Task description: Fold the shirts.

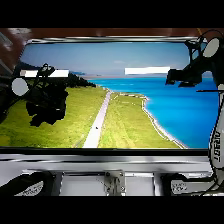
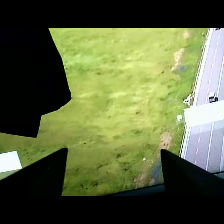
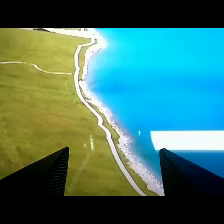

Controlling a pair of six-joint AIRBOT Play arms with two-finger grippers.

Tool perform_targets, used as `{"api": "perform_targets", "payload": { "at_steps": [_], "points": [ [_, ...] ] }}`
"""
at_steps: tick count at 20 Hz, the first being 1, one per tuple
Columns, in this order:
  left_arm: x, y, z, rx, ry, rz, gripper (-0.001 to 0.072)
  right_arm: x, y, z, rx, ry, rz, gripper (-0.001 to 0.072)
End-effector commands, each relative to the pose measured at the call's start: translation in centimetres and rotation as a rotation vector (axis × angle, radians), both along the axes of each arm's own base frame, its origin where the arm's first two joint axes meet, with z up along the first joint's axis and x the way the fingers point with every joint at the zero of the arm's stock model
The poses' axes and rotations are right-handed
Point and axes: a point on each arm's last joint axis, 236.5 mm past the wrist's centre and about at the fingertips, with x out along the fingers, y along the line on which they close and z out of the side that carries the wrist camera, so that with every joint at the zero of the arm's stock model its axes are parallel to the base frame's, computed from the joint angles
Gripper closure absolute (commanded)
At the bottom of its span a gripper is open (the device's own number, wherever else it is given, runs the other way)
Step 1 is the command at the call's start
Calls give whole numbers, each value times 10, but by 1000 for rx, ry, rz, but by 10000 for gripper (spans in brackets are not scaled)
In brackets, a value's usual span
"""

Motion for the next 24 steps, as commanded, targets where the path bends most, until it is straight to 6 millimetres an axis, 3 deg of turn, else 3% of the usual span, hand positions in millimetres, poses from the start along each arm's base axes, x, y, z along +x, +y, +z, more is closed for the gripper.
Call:
{"api": "perform_targets", "payload": {
  "at_steps": [1, 11, 18, 22, 24],
  "points": [
    [0, 0, 0, 0, -1, -1, 2, 4, 8, 2, 32, -18, 8, 38],
    [0, 0, 0, 0, -1, -1, 2, 2, 2, -1, -2, -8, 35, 39],
    [1, -1, 0, -1, -4, -1, 3, -26, 4, -7, 7, 116, 33, 39],
    [23, -6, 7, -25, -97, 5, 2, -43, 4, -9, 8, 188, 42, 39],
    [22, -12, 6, -53, -89, 5, 2, -43, 6, -9, 18, 187, 36, 39]
  ]
}}
